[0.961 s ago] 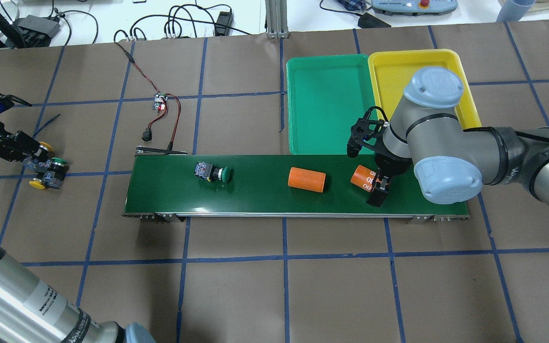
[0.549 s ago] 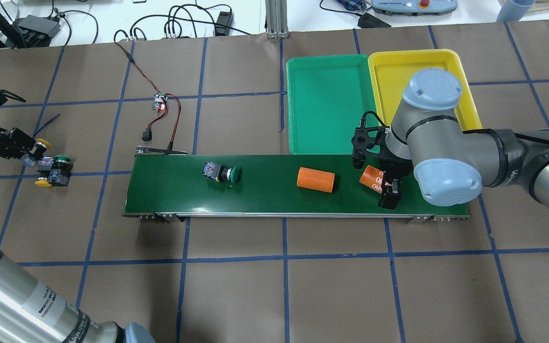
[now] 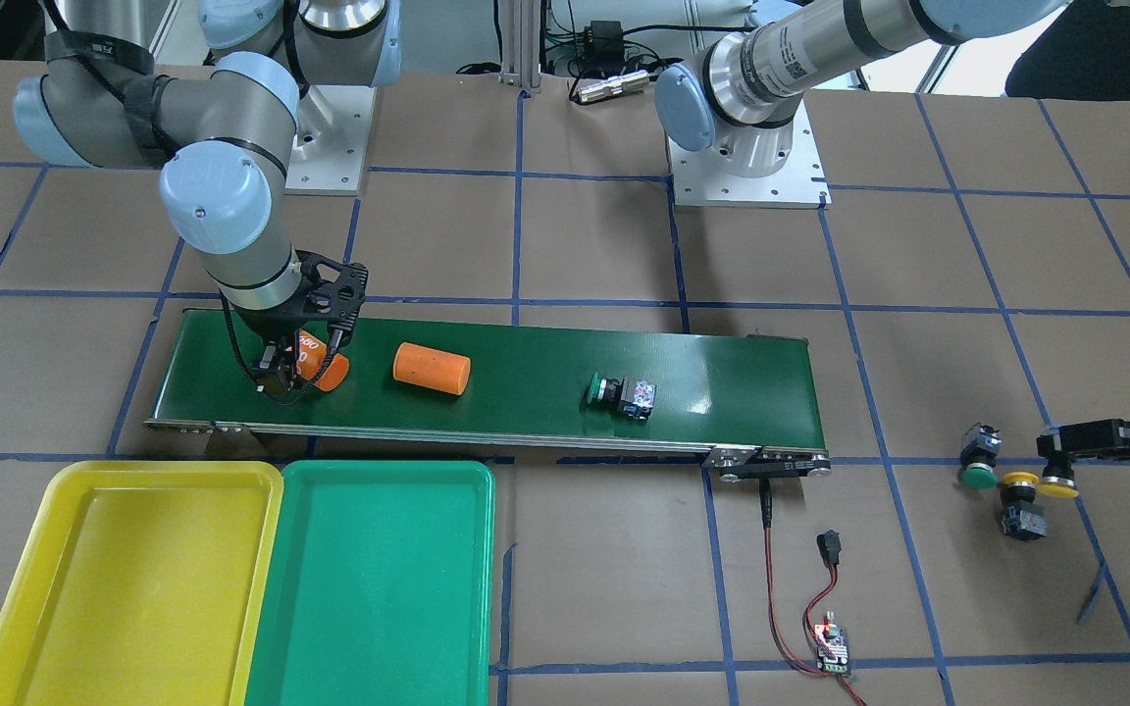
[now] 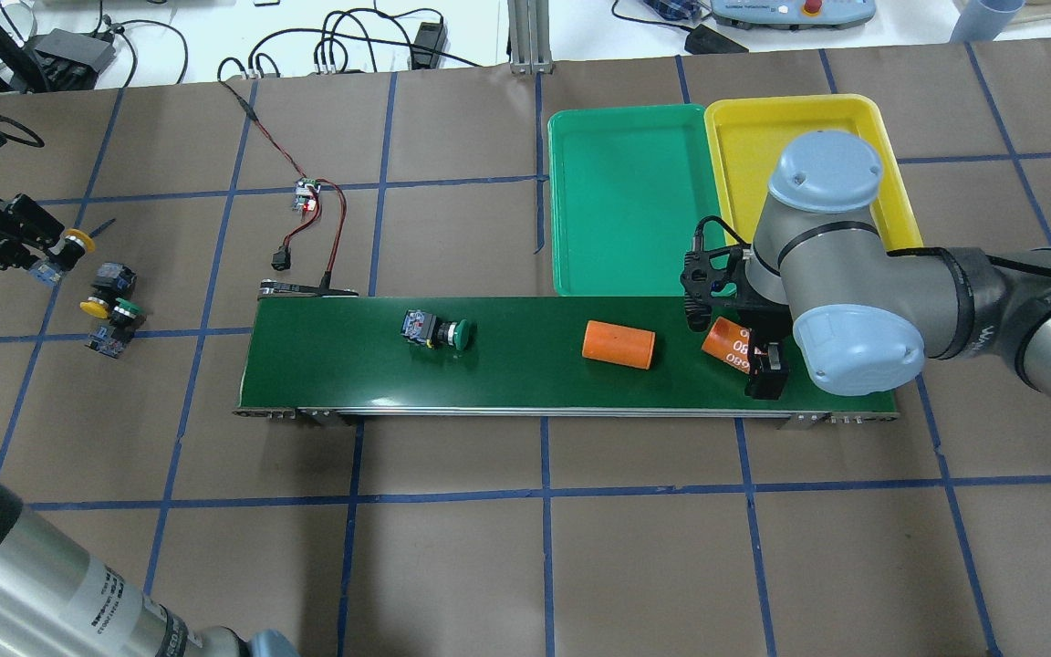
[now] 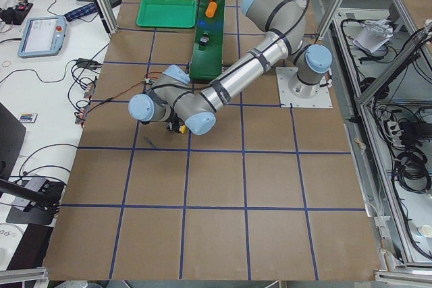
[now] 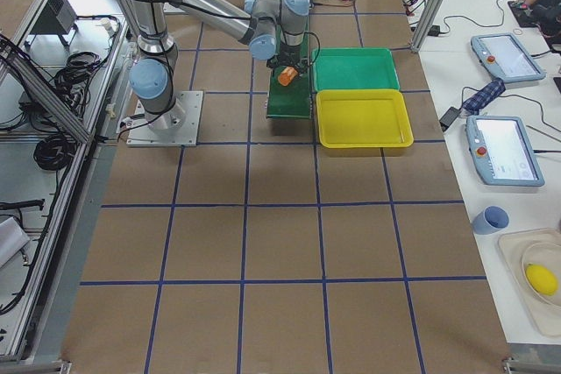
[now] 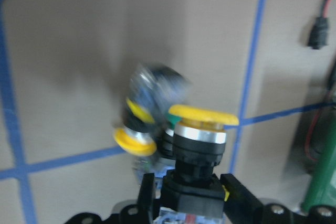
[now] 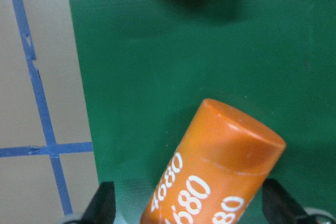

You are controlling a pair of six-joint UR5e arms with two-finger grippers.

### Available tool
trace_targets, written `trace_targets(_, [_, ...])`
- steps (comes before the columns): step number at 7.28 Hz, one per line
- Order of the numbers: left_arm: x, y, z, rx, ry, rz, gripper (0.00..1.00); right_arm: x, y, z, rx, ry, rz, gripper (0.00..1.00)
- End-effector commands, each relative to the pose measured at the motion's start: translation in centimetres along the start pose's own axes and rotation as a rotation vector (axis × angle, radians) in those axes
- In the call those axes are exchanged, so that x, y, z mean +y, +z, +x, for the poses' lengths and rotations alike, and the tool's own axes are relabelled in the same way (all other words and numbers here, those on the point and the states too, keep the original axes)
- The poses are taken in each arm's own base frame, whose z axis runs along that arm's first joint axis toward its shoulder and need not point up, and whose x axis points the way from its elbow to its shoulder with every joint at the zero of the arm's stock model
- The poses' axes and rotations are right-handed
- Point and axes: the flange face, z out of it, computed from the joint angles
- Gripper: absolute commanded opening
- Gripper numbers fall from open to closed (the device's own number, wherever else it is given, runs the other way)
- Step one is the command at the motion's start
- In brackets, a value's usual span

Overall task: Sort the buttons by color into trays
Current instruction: 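Carry the yellow-capped button to the belt with the left gripper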

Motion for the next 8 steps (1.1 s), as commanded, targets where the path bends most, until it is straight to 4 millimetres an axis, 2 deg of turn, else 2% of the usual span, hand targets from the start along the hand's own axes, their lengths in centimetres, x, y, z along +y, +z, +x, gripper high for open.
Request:
trace_targets(1, [1.0, 1.0, 5.0, -0.001, -0.100, -0.033, 0.12, -0.1, -0.6, 0.2, 0.014, -0.033, 0.012, 1.00])
trace_targets(2, [1.1, 2.3, 9.3, -0.023, -0.089, -0.051, 0.12, -0.1, -0.8, 0.3, 0.023, -0.031, 0.013, 1.00])
trace_targets(4, [2.0, 3.8, 18.0, -0.089, -0.175, -0.024, 0.11, -0.1, -3.0, -0.6, 0.071, -0.037, 0.023, 1.00])
trace_targets(5, [2.5, 5.7, 20.5, -0.113, -0.151, -0.004, 0.11, -0.5, -2.8, -0.7, 0.064, -0.038, 0.053, 1.00])
trace_targets(7, [3.9, 9.7, 23.5, -0.144, -0.192, 0.051, 0.11, -1.1, -2.5, -0.5, 0.104, -0.049, 0.070, 1.00])
trace_targets(8, [4.0, 12.2, 27.5, -0.193, -0.124, 0.105, 0.11, -2.0, -2.2, -0.7, 0.103, -0.066, 0.069, 1.00])
